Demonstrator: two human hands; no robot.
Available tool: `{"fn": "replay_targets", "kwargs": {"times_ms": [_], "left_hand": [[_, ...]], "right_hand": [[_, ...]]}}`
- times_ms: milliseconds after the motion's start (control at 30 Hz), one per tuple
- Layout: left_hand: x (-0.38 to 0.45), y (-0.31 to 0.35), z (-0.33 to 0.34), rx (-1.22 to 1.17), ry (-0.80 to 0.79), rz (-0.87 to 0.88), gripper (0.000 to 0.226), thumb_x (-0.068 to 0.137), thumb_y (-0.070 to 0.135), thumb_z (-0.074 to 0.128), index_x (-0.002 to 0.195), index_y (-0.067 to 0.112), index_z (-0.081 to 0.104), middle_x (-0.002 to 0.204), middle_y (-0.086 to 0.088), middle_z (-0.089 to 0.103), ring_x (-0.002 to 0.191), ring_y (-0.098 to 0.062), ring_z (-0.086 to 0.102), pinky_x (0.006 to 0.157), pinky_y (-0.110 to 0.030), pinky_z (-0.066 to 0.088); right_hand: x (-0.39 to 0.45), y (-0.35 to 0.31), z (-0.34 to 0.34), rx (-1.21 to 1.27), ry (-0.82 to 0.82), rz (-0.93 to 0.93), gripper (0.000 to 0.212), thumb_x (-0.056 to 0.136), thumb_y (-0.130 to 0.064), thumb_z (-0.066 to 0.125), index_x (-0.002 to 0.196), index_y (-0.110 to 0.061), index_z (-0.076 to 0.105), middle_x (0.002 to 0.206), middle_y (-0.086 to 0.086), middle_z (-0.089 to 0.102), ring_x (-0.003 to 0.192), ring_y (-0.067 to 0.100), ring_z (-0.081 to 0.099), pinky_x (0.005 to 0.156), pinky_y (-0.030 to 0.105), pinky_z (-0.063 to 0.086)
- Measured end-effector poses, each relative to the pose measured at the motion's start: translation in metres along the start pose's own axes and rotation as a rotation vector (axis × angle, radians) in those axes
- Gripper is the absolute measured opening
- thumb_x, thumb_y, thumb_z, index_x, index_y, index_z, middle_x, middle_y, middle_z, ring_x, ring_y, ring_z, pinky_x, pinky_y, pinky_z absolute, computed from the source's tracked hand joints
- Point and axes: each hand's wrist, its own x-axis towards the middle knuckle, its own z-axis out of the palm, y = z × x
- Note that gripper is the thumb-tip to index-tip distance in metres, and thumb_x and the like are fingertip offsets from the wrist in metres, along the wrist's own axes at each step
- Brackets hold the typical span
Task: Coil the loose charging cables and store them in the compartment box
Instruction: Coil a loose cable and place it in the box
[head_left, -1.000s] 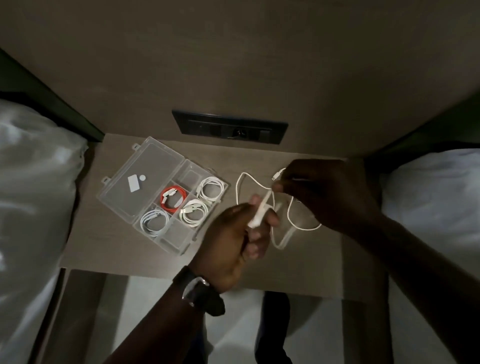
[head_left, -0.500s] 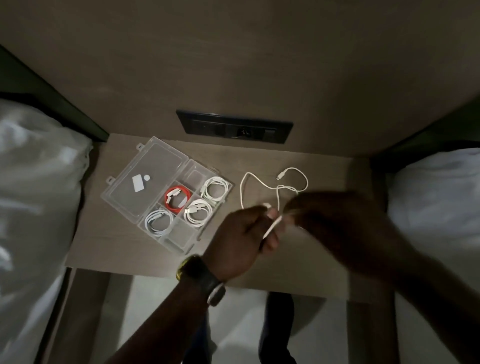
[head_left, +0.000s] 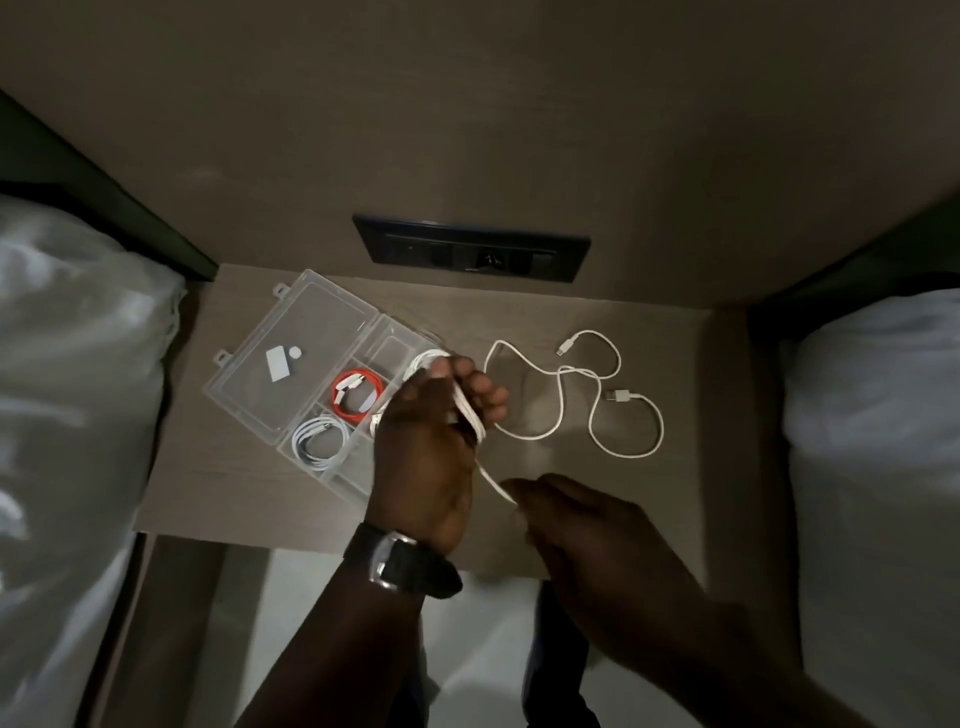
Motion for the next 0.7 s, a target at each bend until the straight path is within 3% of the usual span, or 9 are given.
{"fn": "replay_targets", "kwargs": {"times_ms": [133, 167, 233, 300, 400, 500, 567, 633, 700], "left_hand": [[-0.018, -0.023, 0.003, 0.509, -0.102, 0.123, 0.029, 0.098, 0.024, 0.045, 0.081, 0.013, 0.066, 0.075, 0.000, 0.071, 0.071, -0.012, 0.065, 0.066, -0.020, 0.050], [-0.020, -0.025, 0.002, 0.536, -0.100, 0.127, 0.030, 0.097, 0.026, 0.046, 0.079, 0.015, 0.067, 0.072, 0.002, 0.071, 0.067, -0.009, 0.064, 0.064, -0.019, 0.048], [-0.019, -0.024, 0.000, 0.528, -0.069, 0.121, 0.030, 0.094, 0.031, 0.047, 0.079, 0.015, 0.067, 0.070, 0.000, 0.070, 0.068, -0.014, 0.064, 0.069, -0.029, 0.052], [-0.019, -0.026, 0.000, 0.492, -0.050, 0.105, 0.030, 0.090, 0.035, 0.048, 0.083, 0.016, 0.070, 0.077, -0.004, 0.072, 0.076, -0.023, 0.067, 0.076, -0.041, 0.053], [-0.023, -0.033, -0.001, 0.501, -0.026, 0.147, 0.028, 0.090, 0.034, 0.049, 0.089, 0.017, 0.071, 0.084, -0.003, 0.075, 0.082, -0.016, 0.069, 0.072, -0.028, 0.052], [-0.027, -0.044, -0.004, 0.494, 0.033, 0.197, 0.026, 0.094, 0.028, 0.050, 0.080, 0.012, 0.064, 0.067, -0.001, 0.064, 0.067, -0.011, 0.059, 0.063, -0.027, 0.048], [-0.030, -0.050, -0.006, 0.461, 0.113, 0.172, 0.023, 0.097, 0.022, 0.050, 0.081, 0.017, 0.064, 0.066, 0.007, 0.063, 0.066, -0.007, 0.059, 0.063, -0.025, 0.048], [-0.031, -0.056, -0.012, 0.429, 0.194, 0.138, 0.021, 0.098, 0.020, 0.050, 0.088, 0.014, 0.067, 0.080, -0.002, 0.069, 0.080, -0.019, 0.066, 0.076, -0.038, 0.053], [-0.032, -0.056, -0.015, 0.392, 0.256, 0.105, 0.021, 0.099, 0.016, 0.048, 0.096, 0.006, 0.066, 0.093, -0.018, 0.069, 0.093, -0.033, 0.066, 0.088, -0.048, 0.049]], "right_hand": [[0.016, -0.002, -0.024, 0.011, 0.198, -0.136, 0.017, 0.091, -0.019, 0.055, 0.102, -0.027, 0.064, 0.094, -0.006, 0.070, 0.083, 0.012, 0.064, 0.071, 0.026, 0.050], [0.021, 0.000, -0.025, 0.123, 0.248, -0.085, 0.015, 0.090, -0.019, 0.058, 0.097, -0.031, 0.064, 0.090, -0.009, 0.070, 0.079, 0.008, 0.065, 0.070, 0.025, 0.050], [0.030, 0.004, -0.021, 0.575, 0.332, 0.214, 0.026, 0.083, -0.011, 0.072, 0.091, -0.033, 0.060, 0.081, -0.004, 0.072, 0.068, 0.010, 0.070, 0.065, 0.028, 0.055], [0.036, 0.009, -0.011, 0.993, 0.386, 0.431, 0.036, 0.075, 0.003, 0.076, 0.088, -0.022, 0.055, 0.067, 0.007, 0.072, 0.057, 0.019, 0.071, 0.057, 0.032, 0.057], [0.041, 0.010, 0.004, 1.102, 0.462, 0.525, 0.034, 0.075, 0.006, 0.075, 0.092, -0.017, 0.056, 0.064, 0.008, 0.072, 0.054, 0.020, 0.069, 0.054, 0.031, 0.057], [0.041, 0.001, 0.020, 0.969, 0.472, 0.512, 0.032, 0.083, 0.001, 0.068, 0.094, -0.028, 0.074, 0.075, 0.003, 0.076, 0.064, 0.017, 0.072, 0.057, 0.029, 0.058], [0.036, -0.004, 0.033, 0.644, 0.403, 0.407, 0.031, 0.091, -0.007, 0.060, 0.110, -0.028, 0.074, 0.091, 0.001, 0.075, 0.078, 0.017, 0.071, 0.069, 0.029, 0.057], [0.033, -0.008, 0.039, 0.250, 0.293, 0.297, 0.035, 0.094, -0.023, 0.047, 0.122, -0.029, 0.066, 0.104, -0.005, 0.065, 0.085, 0.007, 0.064, 0.074, 0.019, 0.049], [0.034, -0.010, 0.040, 0.172, 0.192, 0.242, 0.041, 0.091, -0.029, 0.041, 0.125, -0.027, 0.063, 0.110, -0.004, 0.058, 0.088, 0.006, 0.061, 0.076, 0.019, 0.048]]}}
